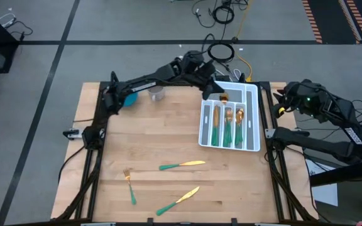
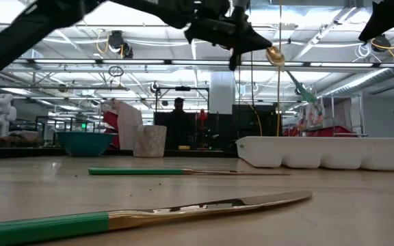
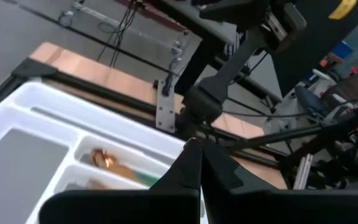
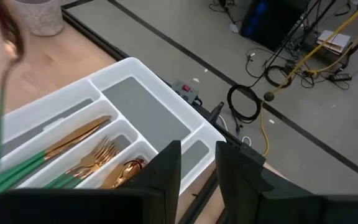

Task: Sort silverware
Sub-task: Put the green spoon into the white cutlery tray

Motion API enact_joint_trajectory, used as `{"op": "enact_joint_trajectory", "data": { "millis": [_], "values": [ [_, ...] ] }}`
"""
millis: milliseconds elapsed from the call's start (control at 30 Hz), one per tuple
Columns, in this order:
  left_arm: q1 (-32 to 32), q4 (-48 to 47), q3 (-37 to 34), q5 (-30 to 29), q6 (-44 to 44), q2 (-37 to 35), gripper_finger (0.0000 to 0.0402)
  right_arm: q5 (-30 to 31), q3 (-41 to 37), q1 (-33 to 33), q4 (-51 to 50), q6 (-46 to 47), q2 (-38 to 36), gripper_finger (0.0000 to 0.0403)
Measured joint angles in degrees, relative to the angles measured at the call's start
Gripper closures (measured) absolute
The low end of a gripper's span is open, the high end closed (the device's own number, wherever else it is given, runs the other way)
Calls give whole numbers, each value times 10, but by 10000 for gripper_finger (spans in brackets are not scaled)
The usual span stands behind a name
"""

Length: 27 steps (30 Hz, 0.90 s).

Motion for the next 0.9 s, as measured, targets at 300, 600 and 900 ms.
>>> {"op": "enact_joint_trajectory", "data": {
  "millis": [300, 600, 900],
  "values": [
    [-12, 24, 97, 21, -27, 104, 402, 0, 0, 0, -3, -4, 0, 312],
    [-22, 193, 97, 30, -125, 156, 402, 2, 0, 0, -15, -12, 0, 312],
    [-26, 227, 97, 23, -157, 186, 402, 2, -4, 0, -9, -19, 0, 312]
  ]
}}
